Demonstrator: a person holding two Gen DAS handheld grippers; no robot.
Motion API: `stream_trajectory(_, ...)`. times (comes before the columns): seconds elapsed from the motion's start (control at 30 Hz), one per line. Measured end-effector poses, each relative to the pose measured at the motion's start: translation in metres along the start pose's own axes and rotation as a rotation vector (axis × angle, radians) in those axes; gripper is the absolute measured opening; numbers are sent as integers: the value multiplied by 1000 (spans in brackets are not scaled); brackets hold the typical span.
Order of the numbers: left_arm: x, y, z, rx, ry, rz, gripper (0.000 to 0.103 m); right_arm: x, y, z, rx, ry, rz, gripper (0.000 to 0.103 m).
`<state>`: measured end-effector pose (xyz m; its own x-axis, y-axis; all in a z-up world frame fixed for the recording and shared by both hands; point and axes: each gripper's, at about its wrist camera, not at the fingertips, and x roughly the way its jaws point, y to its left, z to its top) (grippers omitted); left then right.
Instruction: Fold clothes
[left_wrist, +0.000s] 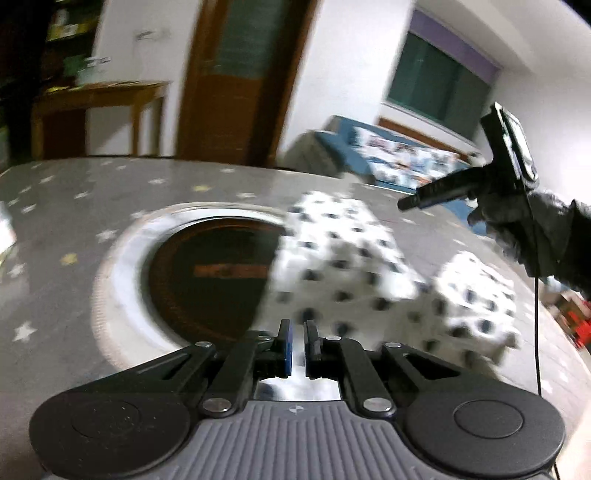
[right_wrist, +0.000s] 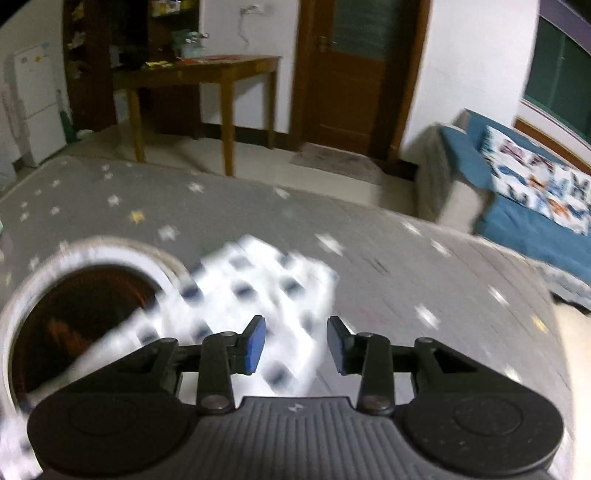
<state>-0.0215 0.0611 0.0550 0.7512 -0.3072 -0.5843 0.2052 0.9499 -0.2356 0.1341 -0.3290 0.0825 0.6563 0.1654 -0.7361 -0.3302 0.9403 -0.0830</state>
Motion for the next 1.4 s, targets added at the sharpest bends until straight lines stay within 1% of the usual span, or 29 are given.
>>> stream_trajectory(0.07,1,-19,-4,40,16,-65,7,-14,-25,-24,29,23,-43,37)
stream_trajectory(0.13,3,-38,-9,82,39,-135,8,-26,-53,-48,85,48,-87,38)
stream_trajectory(0.2,6,-57,-14,122,68,-206,15,-36,-83,-74,149,65,-129,38)
stream_trajectory(0.23,8,-67,-17,145,86,-239,21,-40,-96,-85,178,71,-153,40)
stream_trajectory(0.27,10,-76,-20,169,100,-265,30,-44,-110,-97,206,76,-178,40)
stream_trajectory(0.37,15,-105,-29,241,140,-337,42,-56,-143,-125,285,80,-226,41)
stream_trajectory(0.4,17,-114,-32,263,150,-353,44,-58,-150,-132,308,78,-232,41)
stream_trajectory(0.43,19,-122,-35,284,160,-368,49,-59,-156,-137,328,75,-233,41)
stream_trajectory(0.47,22,-129,-37,302,170,-371,51,-59,-161,-141,345,73,-233,42)
stream_trajectory(0.6,33,-148,-45,361,204,-363,52,-50,-170,-149,378,73,-222,44)
stream_trajectory(0.7,38,-157,-50,391,222,-357,52,-38,-168,-151,392,71,-218,44)
stream_trajectory(0.8,44,-163,-56,418,239,-357,50,-34,-166,-150,386,54,-217,42)
stream_trajectory(0.83,47,-164,-57,423,247,-357,44,-32,-164,-149,380,51,-220,33)
stream_trajectory(0.87,51,-165,-58,424,258,-361,32,-31,-162,-147,372,49,-222,29)
stream_trajectory(0.9,54,-165,-60,425,267,-365,28,-30,-160,-144,359,48,-227,22)
stream_trajectory(0.93,54,-165,-60,422,262,-364,21,-29,-159,-141,346,46,-237,17)
stream_trajectory(0.97,55,-164,-60,426,260,-366,12,-29,-157,-138,332,43,-246,15)
stream_trajectory(1.03,55,-160,-58,406,270,-394,8,-30,-157,-130,305,22,-268,11)
stream_trajectory(1.13,45,-150,-52,363,263,-488,6,-37,-158,-112,268,-41,-310,9)
stream_trajectory(1.23,34,-147,-50,360,253,-600,6,-42,-164,-94,245,-93,-362,8)
stream_trajectory(1.33,29,-151,-57,398,264,-690,6,-39,-173,-83,234,-104,-411,8)
stream_trajectory(1.4,31,-157,-64,419,283,-728,6,-31,-177,-83,236,-89,-437,9)
